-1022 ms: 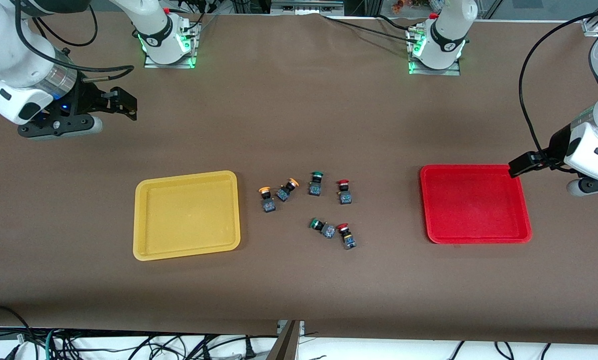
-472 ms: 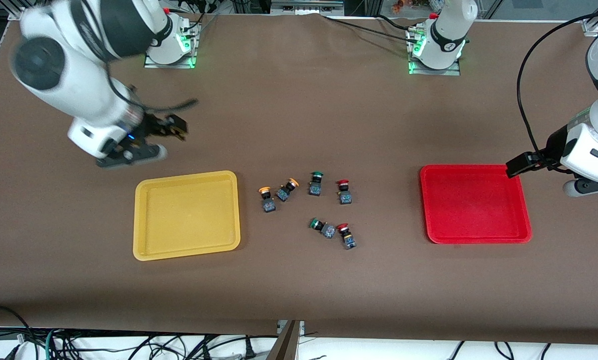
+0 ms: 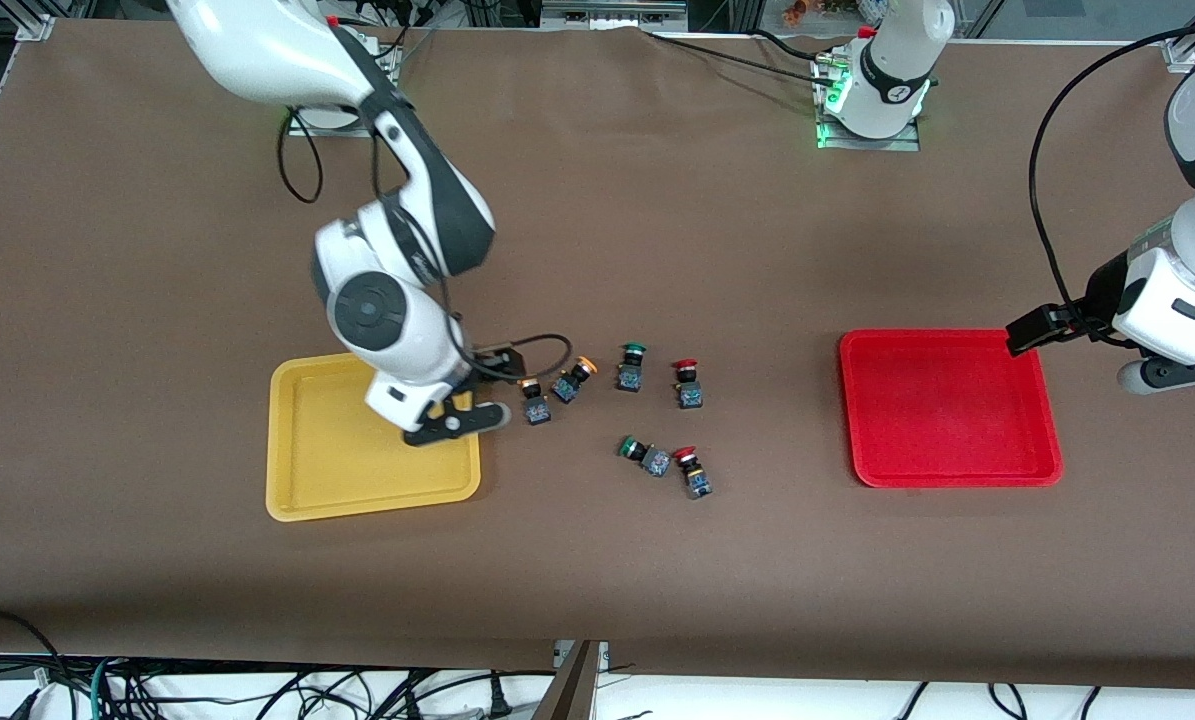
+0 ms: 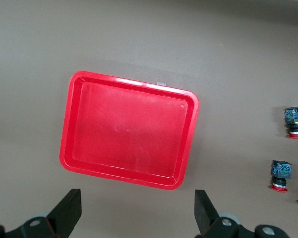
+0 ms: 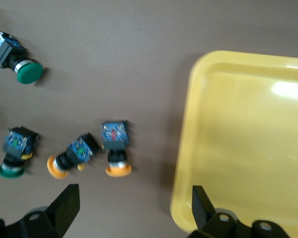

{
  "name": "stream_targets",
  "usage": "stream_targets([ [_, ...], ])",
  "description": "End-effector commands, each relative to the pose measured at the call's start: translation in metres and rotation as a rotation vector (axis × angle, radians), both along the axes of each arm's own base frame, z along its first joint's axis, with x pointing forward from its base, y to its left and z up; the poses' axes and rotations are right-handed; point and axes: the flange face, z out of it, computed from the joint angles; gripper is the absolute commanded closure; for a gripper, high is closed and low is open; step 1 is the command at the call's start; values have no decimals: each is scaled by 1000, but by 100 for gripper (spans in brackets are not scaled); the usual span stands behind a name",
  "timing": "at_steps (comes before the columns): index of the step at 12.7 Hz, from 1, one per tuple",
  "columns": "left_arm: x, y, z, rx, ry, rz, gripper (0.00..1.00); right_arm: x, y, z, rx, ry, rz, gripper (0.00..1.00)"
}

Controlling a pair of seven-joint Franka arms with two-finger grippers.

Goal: Place red and yellow buttons in trays
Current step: 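Lower the right gripper and grasp the orange-headed button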

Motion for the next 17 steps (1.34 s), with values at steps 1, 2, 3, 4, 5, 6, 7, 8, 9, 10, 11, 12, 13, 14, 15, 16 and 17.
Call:
stream_targets([
  [1,4,-15,-8,59,20,-45,0,-1,26,-46,11,-25,8,0],
  [2,5,-18,-10,72,23,-54,0,-7,38,-62,13,-41,2,0],
  [3,5,-18,-10,72,23,-52,0,-8,39,-71,10,-45,-8,0],
  [4,5,-14,-7,73,17,-46,0,-9,38,-80,7,-41,-11,0],
  [5,5,-14,-7,73,18,-48,0,-9,38,-86,3,-34,-18,0],
  [6,5,-15,-7,72,16,-46,0,-10,37,-91,-2,-28,-30,0],
  [7,5,-15,-7,72,16,-46,0,-8,32,-99,-6,-20,-39,2],
  [8,5,-15,-7,72,16,-46,0,-5,27,-102,-3,-17,-63,7],
  [9,5,-15,-6,72,14,-46,0,-5,27,-108,-9,-10,-88,11],
  [10,5,-15,-6,71,14,-46,0,-6,27,-114,-11,-9,-111,13],
  [11,5,-14,-6,71,14,-44,0,-4,27,-117,-3,-18,-124,16],
  [12,6,-14,-5,69,13,-42,0,-4,28,-121,6,-19,-135,18],
  [13,6,-14,-5,69,13,-42,0,-5,29,-123,5,-14,-164,20],
  [14,6,-14,-5,69,13,-42,0,-5,29,-124,4,-12,-190,20],
  [15,6,-14,-5,71,13,-46,0,-6,29,-124,4,-9,-199,20],
  [16,6,-14,-5,71,13,-50,0,-6,30,-122,5,-1,-200,20],
  [17,6,-15,-6,59,15,-44,0,-6,29,-116,5,6,-201,20],
])
